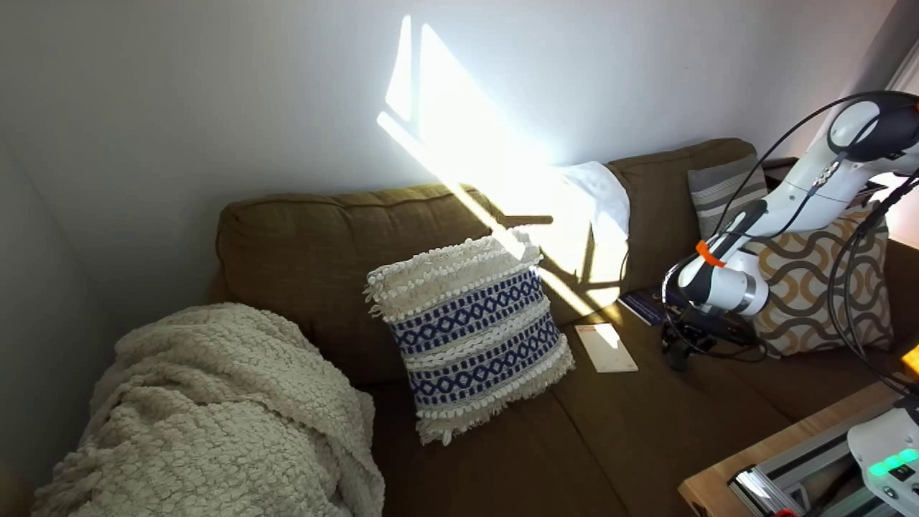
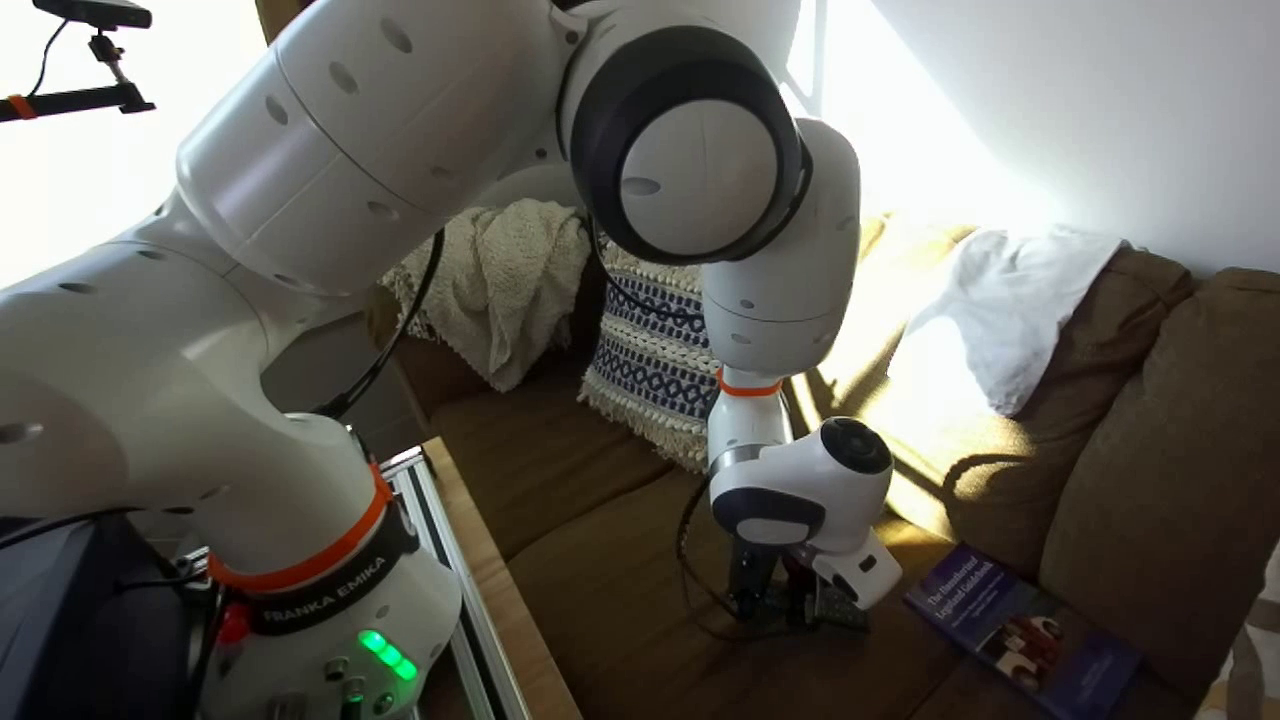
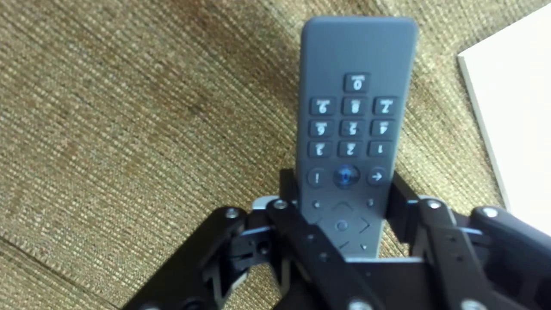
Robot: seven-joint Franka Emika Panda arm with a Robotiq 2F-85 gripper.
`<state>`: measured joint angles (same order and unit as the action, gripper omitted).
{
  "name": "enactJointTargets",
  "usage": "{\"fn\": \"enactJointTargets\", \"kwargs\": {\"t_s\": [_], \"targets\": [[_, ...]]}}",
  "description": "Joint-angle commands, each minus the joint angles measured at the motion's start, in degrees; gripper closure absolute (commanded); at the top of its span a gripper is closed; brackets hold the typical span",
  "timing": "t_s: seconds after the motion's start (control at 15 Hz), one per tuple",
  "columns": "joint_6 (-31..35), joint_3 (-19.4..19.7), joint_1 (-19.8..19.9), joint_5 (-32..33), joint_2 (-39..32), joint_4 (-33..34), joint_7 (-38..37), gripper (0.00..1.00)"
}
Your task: Twist the remote control
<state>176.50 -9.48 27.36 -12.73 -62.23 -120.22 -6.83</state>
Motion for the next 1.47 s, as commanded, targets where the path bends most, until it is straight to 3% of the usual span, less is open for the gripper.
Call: {"fn": "enactJointTargets", "kwargs": {"t_s": [0.0, 0.67, 1.07, 1.4], "targets": [[-1.1, 0.4, -1.6, -4.0, -2.3, 2.4, -3.9, 0.74], [4.4, 7.0, -12.1, -13.3, -2.1, 2.2, -16.8, 0.74], [5.0, 4.8, -11.6, -16.0, -3.1, 4.3, -19.9, 0.74], [4.8, 5.7, -13.6, -18.2, -3.6, 4.7, -22.9, 0.74]]}}
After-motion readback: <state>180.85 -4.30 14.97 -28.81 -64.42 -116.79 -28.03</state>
